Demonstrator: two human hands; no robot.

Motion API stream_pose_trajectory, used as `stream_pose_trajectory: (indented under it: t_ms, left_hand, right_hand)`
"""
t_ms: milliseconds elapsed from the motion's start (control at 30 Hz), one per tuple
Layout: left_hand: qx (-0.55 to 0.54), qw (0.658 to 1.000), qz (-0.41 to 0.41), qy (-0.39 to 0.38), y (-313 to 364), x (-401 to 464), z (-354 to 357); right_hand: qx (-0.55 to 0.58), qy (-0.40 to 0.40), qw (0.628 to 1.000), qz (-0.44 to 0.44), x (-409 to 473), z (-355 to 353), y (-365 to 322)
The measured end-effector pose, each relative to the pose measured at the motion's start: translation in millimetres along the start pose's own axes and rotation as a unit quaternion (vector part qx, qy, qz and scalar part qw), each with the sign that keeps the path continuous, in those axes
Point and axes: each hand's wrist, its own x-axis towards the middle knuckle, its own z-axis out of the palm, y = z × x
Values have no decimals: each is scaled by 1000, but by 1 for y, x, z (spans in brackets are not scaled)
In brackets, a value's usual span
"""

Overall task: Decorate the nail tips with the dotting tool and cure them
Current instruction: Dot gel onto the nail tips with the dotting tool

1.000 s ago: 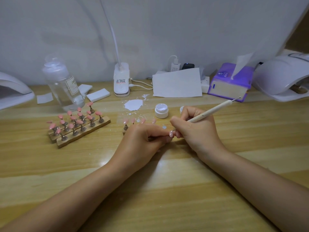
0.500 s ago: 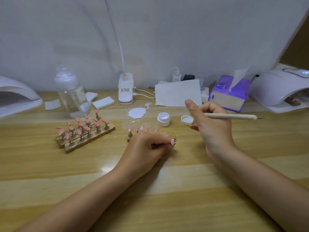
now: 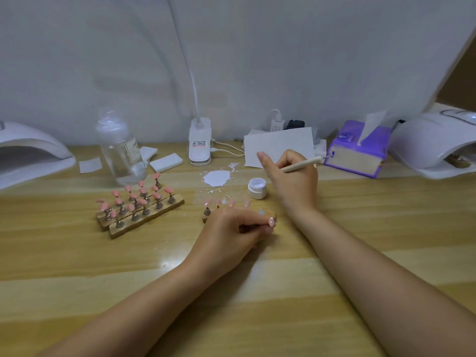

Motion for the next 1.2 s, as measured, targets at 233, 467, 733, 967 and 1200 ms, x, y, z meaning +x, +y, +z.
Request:
stream_pose_trajectory:
  t_ms: [233,467,733,967,1200]
  left_hand:
    - [-5,1000,-1,1,1,0,-1]
    - [-7,1000,-8,-15,1,1,0]
    - [-11,1000,-7,-7,2,0,0]
    - [-14,1000,-15,-13,5,-1,-1]
    - [-14,999,-26,-15,6,-1,-1]
  right_hand:
    - [-31,-34,999,-20,2,2,8]
    - [-66,-69,994,-56,2,3,9]
    - [-74,-74,991,-82,-1,3,8]
    - [-79,-85,991,-74,-1,3,7]
    - [-77,-84,991,-68,-1,2,9]
